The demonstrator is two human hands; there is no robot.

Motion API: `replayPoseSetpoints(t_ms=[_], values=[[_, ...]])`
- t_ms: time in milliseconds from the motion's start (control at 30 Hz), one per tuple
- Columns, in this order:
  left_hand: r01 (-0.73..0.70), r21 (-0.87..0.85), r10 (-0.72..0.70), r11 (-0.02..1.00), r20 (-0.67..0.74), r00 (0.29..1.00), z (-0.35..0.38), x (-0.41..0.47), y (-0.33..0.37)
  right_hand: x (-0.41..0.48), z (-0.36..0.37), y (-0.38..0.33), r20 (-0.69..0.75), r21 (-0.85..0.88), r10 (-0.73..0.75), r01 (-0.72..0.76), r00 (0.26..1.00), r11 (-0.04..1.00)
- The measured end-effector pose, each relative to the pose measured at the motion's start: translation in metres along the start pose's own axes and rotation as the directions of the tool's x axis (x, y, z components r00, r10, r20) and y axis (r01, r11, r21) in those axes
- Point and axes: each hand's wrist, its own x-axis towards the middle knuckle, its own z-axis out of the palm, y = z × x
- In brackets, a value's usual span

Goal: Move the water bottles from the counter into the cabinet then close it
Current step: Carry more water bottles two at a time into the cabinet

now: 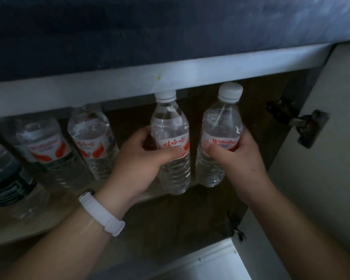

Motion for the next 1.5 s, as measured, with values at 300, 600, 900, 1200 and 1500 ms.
replayPoseSetpoints(t_ms=[300,600,900,1200,1500], values=[[-0.012,0.067,0.013,0.998,-0.017,1.0,0.004,0.024,0.0,0.034,0.003,0.009,-0.036,-0.009,0.044,-0.045,0.998,0.999],[-0.078,0.093,0.083,0.993,-0.045,0.996,0.006,0.019,-0.022,0.042,0.009,0.027,-0.069,0.028,0.049,-0.048,0.996,0.998],[-0.09,0.138,0.109,0.986,-0.14,0.984,0.034,0.001,-0.062,0.019,0.026,0.076,-0.216,-0.276,-0.025,-0.037,0.976,0.96],[-0.043,0.128,0.061,0.991,-0.135,0.989,0.044,0.017,-0.062,0.035,0.024,0.083,-0.23,-0.3,-0.042,-0.03,0.972,0.953],[-0.05,0.123,0.06,0.991,-0.077,0.995,0.061,0.059,-0.043,0.074,0.016,0.079,-0.229,-0.225,-0.091,0.038,0.969,0.974]])
